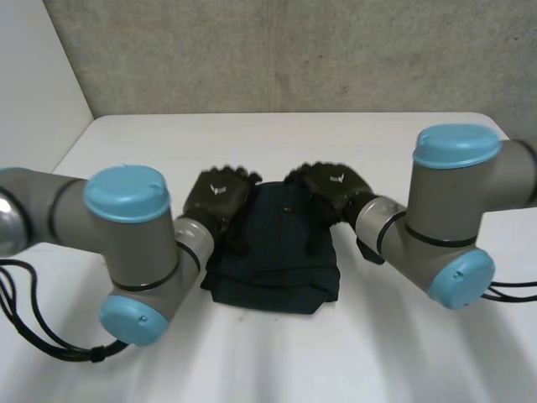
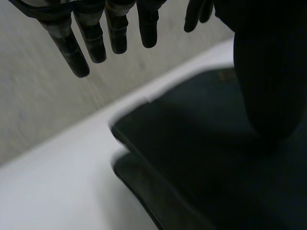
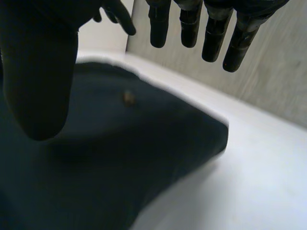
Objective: Fold the shorts.
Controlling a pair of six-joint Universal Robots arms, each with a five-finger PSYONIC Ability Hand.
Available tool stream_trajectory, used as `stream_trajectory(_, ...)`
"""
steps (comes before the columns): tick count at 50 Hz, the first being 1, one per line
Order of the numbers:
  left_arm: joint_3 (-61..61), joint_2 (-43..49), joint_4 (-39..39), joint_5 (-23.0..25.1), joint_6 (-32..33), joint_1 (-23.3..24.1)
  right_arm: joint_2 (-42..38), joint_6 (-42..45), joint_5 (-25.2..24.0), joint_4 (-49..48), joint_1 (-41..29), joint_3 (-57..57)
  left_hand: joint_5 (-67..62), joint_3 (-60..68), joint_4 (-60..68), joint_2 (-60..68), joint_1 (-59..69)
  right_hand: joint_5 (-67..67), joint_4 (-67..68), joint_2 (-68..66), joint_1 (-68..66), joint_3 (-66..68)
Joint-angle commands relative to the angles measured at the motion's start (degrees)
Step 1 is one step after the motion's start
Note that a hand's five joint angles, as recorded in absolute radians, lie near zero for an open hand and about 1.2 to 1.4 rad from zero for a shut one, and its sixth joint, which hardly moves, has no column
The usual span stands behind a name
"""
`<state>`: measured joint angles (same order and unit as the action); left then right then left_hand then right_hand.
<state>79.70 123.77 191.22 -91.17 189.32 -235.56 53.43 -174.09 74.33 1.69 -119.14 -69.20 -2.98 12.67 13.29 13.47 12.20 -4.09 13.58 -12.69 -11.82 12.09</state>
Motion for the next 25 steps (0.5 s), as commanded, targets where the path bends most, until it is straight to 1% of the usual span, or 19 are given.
stream_trajectory(1, -5.17, 8.14, -9.28, -7.43, 1.92, -0.34, -11.67, 4.19, 0.46, 8.14, 0.14, 7.23, -3.96, 4.28, 3.65, 3.48, 4.75, 4.09, -3.58, 2.69, 1.82, -2.09)
stream_trajectory(3, -6.66, 9.55, -11.83, -9.46, 4.20, -0.43, -13.00, 5.69, 1.68, 9.46, 0.05, 8.29, -3.96, 4.28, 3.65, 3.48, 4.75, 4.09, -3.58, 2.69, 1.82, -2.09)
stream_trajectory(4, -6.75, 9.73, -12.28, -9.81, 4.99, -0.16, -13.35, 7.26, 3.35, 9.99, 0.05, 8.47, -3.96, 4.28, 3.65, 3.48, 4.75, 4.09, -3.58, 2.69, 1.82, -2.09)
stream_trajectory(6, -6.49, 9.91, -12.80, -10.16, 6.40, 0.01, -12.92, 8.67, 4.76, 10.00, 0.05, 8.47, -3.96, 4.28, 3.65, 3.48, 4.75, 4.09, -3.58, 2.69, 1.82, -2.09)
stream_trajectory(8, -6.14, 9.21, -12.81, -9.81, 6.76, 0.36, -10.82, 9.21, 5.38, 9.65, 0.05, 8.03, -3.96, 4.28, 3.65, 3.48, 4.75, 4.09, -3.58, 2.69, 1.82, -2.09)
stream_trajectory(10, -6.05, 7.55, -12.81, -9.73, 6.59, 0.80, -6.87, 9.12, 4.86, 8.33, 0.05, 6.81, -3.80, 4.11, 3.48, 3.31, 4.58, 4.09, -3.58, 2.69, 1.82, -2.09)
stream_trajectory(12, -5.87, 3.16, -12.37, -9.73, 6.41, 1.77, -3.35, 9.03, 4.59, 6.32, 0.14, 5.58, -2.62, 2.94, 2.31, 2.13, 3.41, 4.09, -3.58, 2.69, 1.82, -2.09)
stream_trajectory(13, -5.79, 1.66, -12.11, -9.73, 6.41, 2.03, 0.40, 8.86, 4.77, 3.61, 0.40, 4.01, -2.28, 2.60, 1.97, 1.80, 3.07, 4.09, -3.58, 2.69, 1.82, -2.09)
stream_trajectory(16, -5.35, -4.23, -10.70, -9.90, 6.23, 2.39, 5.96, 7.63, 5.20, -0.80, 0.67, 1.62, -1.27, 1.59, 0.96, 0.79, 2.06, 4.09, -3.58, 2.69, 1.82, -2.09)
stream_trajectory(17, -5.09, -5.98, -10.35, -9.90, 6.06, 2.30, 9.29, 6.15, 6.08, -3.16, 0.93, 0.75, -1.27, 1.58, 0.96, 0.78, 2.06, 4.09, -3.58, 2.69, 1.82, -2.09)
stream_trajectory(20, -5.08, -13.54, -9.73, -9.73, 5.79, 1.77, 13.61, 2.98, 9.24, -4.77, 2.07, 0.21, -1.10, 1.42, 0.79, 0.62, 1.89, 4.09, -3.58, 2.69, 1.82, -2.09)
stream_trajectory(21, -5.34, -15.47, -9.64, -9.64, 5.71, 1.51, 16.41, 1.40, 12.47, -4.60, 3.29, 0.47, -1.10, 1.42, 0.79, 0.62, 1.89, 4.09, -3.58, 2.69, 1.82, -2.09)
stream_trajectory(22, -5.69, -17.23, -9.73, -9.72, 5.62, 1.07, 17.66, 0.87, 14.33, -4.25, 4.00, 0.73, -1.10, 1.42, 0.79, 0.62, 1.89, 4.09, -3.58, 2.69, 1.82, -2.09)
stream_trajectory(24, -7.10, -21.46, -10.52, -9.81, 5.53, -1.64, 19.77, 0.51, 17.32, -3.02, 5.14, 1.44, -3.45, 3.76, 3.13, 2.96, 4.23, 4.09, -3.58, 2.69, 1.82, -2.09)
stream_trajectory(25, -7.54, -22.51, -11.13, -9.90, 5.44, -2.79, 21.17, 1.12, 19.86, -0.75, 6.11, 2.40, -4.29, 4.60, 3.98, 3.80, 5.08, 4.09, -3.58, 2.69, 1.82, -2.09)
